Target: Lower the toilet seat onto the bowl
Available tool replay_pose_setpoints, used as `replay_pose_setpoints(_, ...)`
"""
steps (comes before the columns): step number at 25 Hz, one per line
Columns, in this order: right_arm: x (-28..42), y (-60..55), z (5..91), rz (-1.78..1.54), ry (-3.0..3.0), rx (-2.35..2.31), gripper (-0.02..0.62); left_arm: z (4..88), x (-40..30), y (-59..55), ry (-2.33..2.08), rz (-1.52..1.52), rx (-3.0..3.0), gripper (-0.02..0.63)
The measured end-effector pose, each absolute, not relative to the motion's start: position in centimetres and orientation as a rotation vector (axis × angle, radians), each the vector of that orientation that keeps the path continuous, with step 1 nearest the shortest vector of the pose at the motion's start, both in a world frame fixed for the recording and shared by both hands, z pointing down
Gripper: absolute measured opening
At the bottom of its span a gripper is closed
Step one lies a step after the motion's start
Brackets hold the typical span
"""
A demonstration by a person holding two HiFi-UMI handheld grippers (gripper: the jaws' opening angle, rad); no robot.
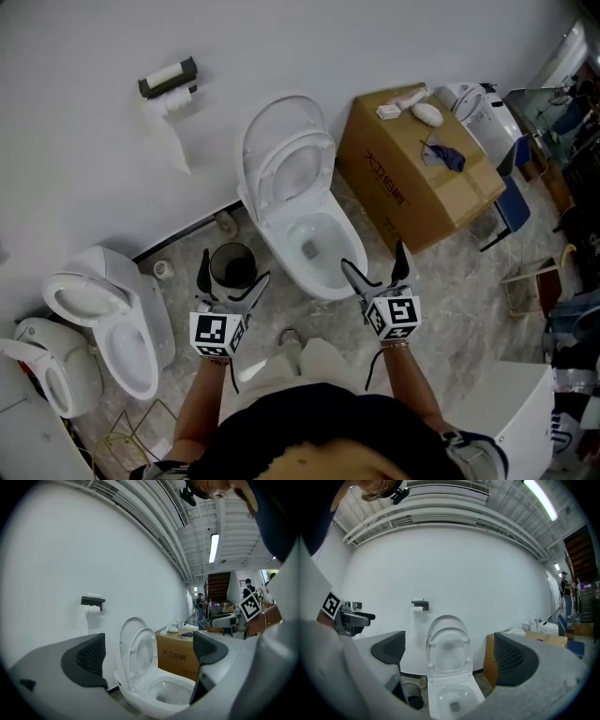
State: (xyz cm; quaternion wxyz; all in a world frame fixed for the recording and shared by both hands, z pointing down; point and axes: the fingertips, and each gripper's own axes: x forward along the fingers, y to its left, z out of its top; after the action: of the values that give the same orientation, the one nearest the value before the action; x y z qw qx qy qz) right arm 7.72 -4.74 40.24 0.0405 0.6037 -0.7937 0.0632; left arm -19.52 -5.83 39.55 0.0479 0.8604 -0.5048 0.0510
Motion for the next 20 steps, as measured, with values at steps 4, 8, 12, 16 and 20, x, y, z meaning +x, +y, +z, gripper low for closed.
replay_pose_setpoints(4, 8.1, -8.7, 41.4, 0.212, -2.441, 1.812, 0.581, 40.5, -19.8, -9.1, -1.502, 0.170, 2.626, 0.575)
replay_pose_setpoints(8, 8.9, -12.8, 42.7, 0.211, -2.427, 1.776, 0.581, 41.6, -19.0, -11.7, -1.449, 0.274, 2.713, 0.575)
replay_pose_setpoints(12, 9.9, -17.6, 44.4, 0.263, -2.432, 1.755, 0.580, 42.7, -18.9, -15.5, -1.406, 0.202, 2.663, 0.575)
replay_pose_setpoints(16, 10.8, -22.2, 46.5, 0.334, -2.429, 1.722, 0.571, 44.5, -17.9, -18.7, -1.376, 0.203, 2.652, 0.575)
replay_pose_setpoints(20, 11.6, -26.7, 48.4, 0.361, -2.419, 1.660, 0.539, 47.4, -17.1, -22.6, -1.416, 0.273, 2.587, 0.575)
